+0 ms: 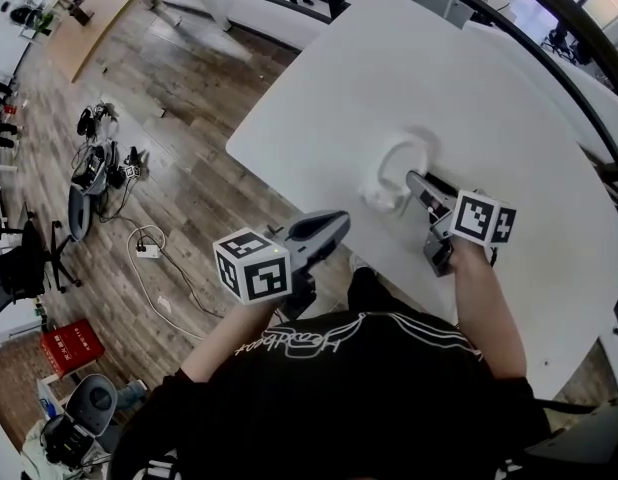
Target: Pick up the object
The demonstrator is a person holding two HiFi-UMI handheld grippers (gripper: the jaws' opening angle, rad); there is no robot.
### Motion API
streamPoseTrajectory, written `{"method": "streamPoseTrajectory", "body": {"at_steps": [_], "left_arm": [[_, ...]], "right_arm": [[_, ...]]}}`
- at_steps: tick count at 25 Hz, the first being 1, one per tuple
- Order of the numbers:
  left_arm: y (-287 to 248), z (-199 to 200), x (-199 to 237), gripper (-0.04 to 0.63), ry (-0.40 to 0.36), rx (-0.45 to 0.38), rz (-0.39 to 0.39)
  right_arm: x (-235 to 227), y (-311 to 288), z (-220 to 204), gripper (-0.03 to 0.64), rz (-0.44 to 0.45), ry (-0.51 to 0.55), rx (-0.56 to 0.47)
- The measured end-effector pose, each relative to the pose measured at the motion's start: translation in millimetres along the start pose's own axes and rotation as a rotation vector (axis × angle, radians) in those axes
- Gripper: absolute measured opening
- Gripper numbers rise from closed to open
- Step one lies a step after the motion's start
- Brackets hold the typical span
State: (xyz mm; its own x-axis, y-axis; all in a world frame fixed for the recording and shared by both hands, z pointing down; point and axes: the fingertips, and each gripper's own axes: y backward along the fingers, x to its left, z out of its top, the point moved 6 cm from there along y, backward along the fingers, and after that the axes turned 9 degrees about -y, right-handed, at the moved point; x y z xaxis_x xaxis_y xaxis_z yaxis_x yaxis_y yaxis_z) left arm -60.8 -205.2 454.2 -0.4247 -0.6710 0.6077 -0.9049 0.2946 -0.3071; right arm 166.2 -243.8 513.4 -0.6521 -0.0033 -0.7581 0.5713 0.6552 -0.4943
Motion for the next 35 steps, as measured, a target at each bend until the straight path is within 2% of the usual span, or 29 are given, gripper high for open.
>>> {"method": "streamPoseTrajectory", "body": {"at_steps": [6,15,28,35], "left_arm": [[4.8,2.0,0.5,0.008,-0.002,-0.012,0.005],[13.7,3.1,-0.1,0.008,-0.008,-0.026,0.023],[26.6,5.6,-9.4,0.008,-0.013,-0.044,0.047],[34.1,9.4,-16.6,0.008,-0.035,-0.059,0.05]], "right_arm": [[-1.7,-2.8,-0.6,0.134,-0.038,0.006,0.022],[-1.8,-2.5,-3.2,0.123,-0.044,0.001,0.014],[8.7,7.0,-1.2,0.114,-0.022,0.012,-0.026],[24.2,15.6,-3.0,0.114,0.035,0.009,-0.059]]}}
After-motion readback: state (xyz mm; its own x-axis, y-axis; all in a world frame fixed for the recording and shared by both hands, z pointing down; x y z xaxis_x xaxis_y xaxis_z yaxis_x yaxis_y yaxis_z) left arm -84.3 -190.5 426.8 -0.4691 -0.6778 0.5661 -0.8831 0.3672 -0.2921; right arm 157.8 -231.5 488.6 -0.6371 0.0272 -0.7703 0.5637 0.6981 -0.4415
